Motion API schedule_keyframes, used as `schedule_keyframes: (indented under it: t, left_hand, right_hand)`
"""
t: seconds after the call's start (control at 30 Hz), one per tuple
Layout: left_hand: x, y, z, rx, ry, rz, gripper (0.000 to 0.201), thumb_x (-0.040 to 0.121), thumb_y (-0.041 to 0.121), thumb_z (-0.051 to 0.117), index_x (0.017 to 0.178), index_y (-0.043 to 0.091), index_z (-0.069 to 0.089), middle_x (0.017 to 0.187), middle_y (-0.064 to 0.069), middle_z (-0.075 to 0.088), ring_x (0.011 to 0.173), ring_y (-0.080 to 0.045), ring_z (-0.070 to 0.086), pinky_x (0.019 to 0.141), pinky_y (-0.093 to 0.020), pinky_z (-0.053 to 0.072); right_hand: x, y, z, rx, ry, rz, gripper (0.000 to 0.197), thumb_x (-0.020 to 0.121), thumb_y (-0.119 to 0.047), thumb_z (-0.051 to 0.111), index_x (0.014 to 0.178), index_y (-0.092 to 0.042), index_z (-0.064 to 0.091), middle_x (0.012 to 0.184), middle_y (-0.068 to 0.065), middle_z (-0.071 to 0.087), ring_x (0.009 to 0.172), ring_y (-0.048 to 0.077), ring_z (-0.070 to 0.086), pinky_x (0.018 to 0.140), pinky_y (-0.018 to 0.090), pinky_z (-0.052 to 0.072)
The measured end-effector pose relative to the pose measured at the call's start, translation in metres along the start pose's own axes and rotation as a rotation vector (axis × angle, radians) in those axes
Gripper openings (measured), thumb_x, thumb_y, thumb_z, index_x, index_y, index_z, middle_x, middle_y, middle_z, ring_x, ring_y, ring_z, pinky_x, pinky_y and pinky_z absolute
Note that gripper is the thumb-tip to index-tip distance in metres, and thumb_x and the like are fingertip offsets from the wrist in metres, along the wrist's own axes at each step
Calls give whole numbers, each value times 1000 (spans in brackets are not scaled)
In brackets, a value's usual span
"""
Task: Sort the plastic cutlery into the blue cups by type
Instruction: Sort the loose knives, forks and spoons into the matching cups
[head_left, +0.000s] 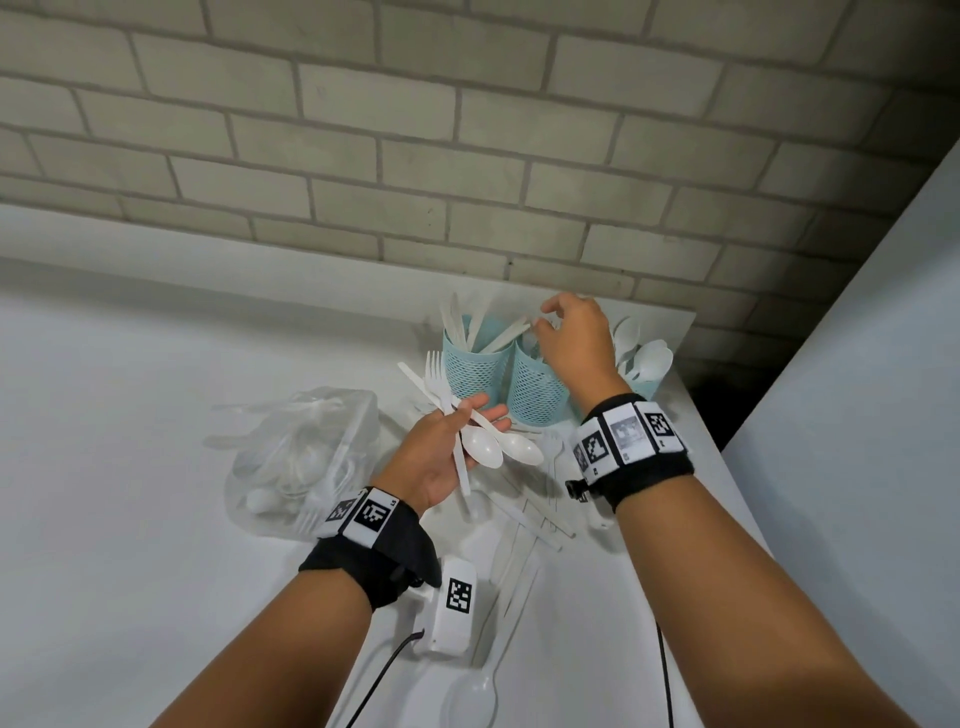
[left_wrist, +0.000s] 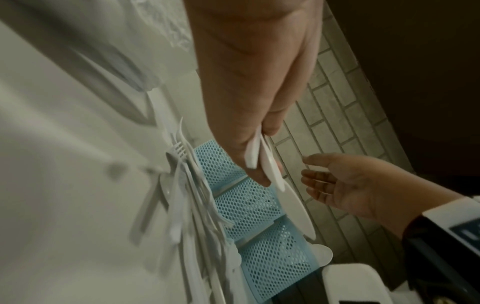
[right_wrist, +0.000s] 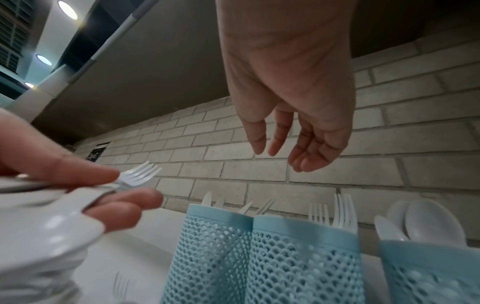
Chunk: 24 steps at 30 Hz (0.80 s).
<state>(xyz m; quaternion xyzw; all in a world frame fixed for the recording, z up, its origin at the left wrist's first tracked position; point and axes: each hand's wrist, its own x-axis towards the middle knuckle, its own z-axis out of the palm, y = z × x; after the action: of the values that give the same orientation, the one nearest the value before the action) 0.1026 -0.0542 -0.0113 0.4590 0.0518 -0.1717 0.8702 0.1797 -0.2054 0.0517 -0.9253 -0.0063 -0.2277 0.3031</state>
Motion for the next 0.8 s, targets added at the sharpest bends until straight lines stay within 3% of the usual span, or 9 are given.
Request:
schedule_keyframes:
  t: [0.1,0.23,0.33,0.43,0.53,0.6,0.63,0.7,0.8]
  left_hand:
    - [1,0,1,4,4,1,30,102,15,32,126,6,48,129,-15,56,107,-25,58,89,-36,45]
    - [0,-1,3,1,16,-17,33,102,13,32,130,4,46,130,-16,55,107,-25,58,86,-35,47]
    - [-1,1,2,-30,11,-10,33,102,13,32,131,5,45,130,-16,56,106,-25,59,79,-32,50]
    - [-1,4,-1,-83,-1,35,35,101,10,32,135,7,39,120,-14,59,108,-27,58,80,-33,49]
    - [-1,2,-2,-92,-19,73,37,100,5,34,136,11,37,129,-16,55,110,-27,56,81,-32,49]
    - [0,-1,-2,-77,-20,86,38,99,3,35,136,12,37,136,-16,51,112,-25,55,84,-32,48]
    - [1,-2,-1,-72,-19,91,39,99,3,36,137,11,37,137,-15,50,113,-25,54,87,-32,47]
    - [2,-5,0,-74,-18,98,42,99,2,36,140,8,35,132,-12,54,115,-24,53,94,-34,44]
    - [0,-7,3,-78,-15,106,41,99,6,36,140,7,34,127,-10,57,113,-23,54,89,-31,47]
  right_hand:
    - [-1,4,3,-80,-50,26,37,95,-21,49,128,-5,53,128,18,54,119,33,48,96,36,40]
    - [0,-3,12,-175,-293,21,44,102,-26,33,139,-3,37,135,19,49,131,35,32,104,43,32]
    - [-3,-5,21,-268,-451,-35,43,102,-25,27,141,-9,35,150,9,31,139,29,22,109,47,26]
    - [-5,-4,21,-285,-402,-84,42,102,-23,29,142,-13,36,153,3,27,142,25,17,112,46,18]
    - [-10,-3,12,-77,-165,-85,31,98,-19,41,124,-10,56,122,15,57,119,29,47,95,35,37]
    - [-14,-3,2,105,-183,-36,23,96,-22,48,95,-5,62,92,14,65,89,30,59,76,31,45]
    - [-17,-5,-5,128,-281,-10,30,95,-27,50,90,0,62,88,16,66,84,32,61,74,33,48]
    - [-24,-8,-17,37,-614,56,42,93,-41,52,98,-1,63,95,13,68,88,28,65,78,34,51]
    - [-38,-9,-24,-8,-1037,207,48,93,-49,47,112,-7,60,98,7,67,90,23,66,79,34,54]
